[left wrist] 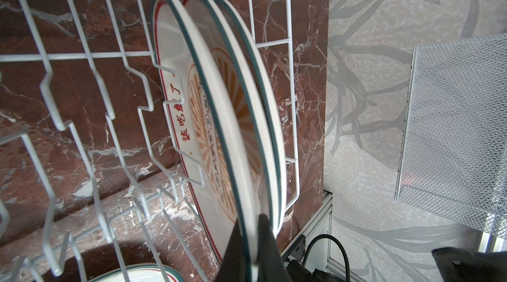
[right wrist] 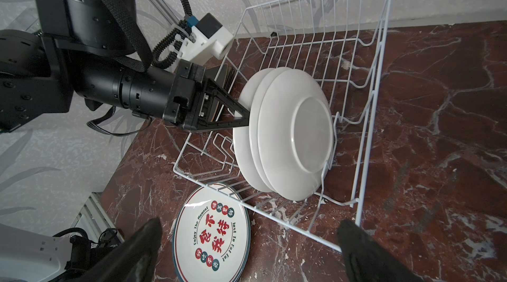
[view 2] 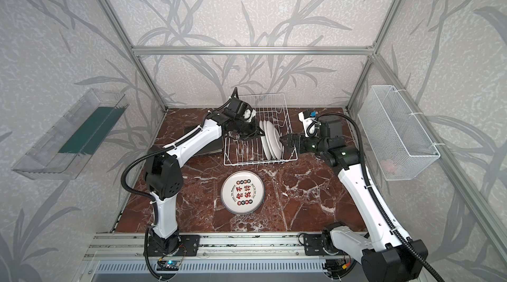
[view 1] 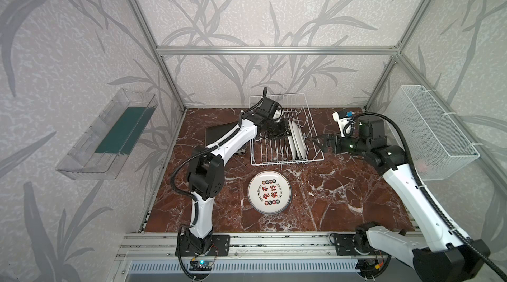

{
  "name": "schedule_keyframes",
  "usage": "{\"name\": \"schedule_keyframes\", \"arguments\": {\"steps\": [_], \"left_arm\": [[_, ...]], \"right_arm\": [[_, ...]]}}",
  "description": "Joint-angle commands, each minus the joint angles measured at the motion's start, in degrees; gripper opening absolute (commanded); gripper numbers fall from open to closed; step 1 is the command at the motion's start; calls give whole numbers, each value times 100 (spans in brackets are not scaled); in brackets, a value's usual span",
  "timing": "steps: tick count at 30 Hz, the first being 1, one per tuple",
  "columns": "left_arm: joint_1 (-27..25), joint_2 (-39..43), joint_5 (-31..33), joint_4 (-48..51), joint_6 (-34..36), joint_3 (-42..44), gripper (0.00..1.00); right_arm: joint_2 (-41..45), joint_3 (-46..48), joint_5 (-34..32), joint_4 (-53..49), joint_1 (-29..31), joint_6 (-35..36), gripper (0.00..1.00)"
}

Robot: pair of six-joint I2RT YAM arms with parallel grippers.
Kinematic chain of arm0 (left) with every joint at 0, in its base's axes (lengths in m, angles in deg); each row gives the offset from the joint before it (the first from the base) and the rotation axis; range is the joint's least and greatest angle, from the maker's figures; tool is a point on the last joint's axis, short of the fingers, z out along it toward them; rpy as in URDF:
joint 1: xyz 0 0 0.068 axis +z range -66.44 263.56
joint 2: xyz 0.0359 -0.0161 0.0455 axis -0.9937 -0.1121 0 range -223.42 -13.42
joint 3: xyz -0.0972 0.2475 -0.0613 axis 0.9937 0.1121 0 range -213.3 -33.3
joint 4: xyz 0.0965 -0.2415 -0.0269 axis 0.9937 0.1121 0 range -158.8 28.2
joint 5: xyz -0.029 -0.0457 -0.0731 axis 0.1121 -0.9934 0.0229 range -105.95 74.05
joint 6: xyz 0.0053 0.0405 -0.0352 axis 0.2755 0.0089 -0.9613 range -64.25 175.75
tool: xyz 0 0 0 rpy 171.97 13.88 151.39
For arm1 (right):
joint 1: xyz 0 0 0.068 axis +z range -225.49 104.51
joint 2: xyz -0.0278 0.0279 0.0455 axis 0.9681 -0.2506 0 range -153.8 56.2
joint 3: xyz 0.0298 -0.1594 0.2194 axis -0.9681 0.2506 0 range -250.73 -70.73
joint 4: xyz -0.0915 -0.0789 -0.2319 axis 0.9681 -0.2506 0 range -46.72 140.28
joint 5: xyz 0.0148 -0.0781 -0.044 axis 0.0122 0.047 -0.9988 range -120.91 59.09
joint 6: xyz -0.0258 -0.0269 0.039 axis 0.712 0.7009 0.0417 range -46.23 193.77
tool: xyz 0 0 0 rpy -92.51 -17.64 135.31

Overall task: Unload the plates from the dish rack
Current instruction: 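Lower the left gripper and close it on the nearest flower plate's rim, then lift the sunburst plate up out of the rack with the left gripper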

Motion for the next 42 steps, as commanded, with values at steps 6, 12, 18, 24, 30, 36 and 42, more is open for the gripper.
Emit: {"name": "schedule_keyframes", "arguments": {"steps": [6, 12, 18, 24, 30, 36, 42], "left_arm": [[50, 95, -4, 252, -158, -719, 0], [57, 88, 88, 675, -36, -1237, 0], [59, 241, 203, 771, -122, -1426, 0], [83, 368, 388, 1041, -67, -1653, 0], [115, 496, 610, 1342, 86, -1754, 0], [174, 703, 764, 1449, 201, -1803, 0], [218, 823, 1022, 1694, 490, -2216, 0]], "right_arm": [[20, -56, -31, 6, -23, 29, 99], [-2, -103, -14, 17, -23, 22, 99], [-6, -140, 29, 38, -23, 10, 99], [27, -157, -12, 29, -23, -54, 99], [90, -156, -88, 74, -23, -134, 99], [108, -179, -53, 102, -23, -207, 99], [134, -203, -44, 111, -23, -276, 99]]}}
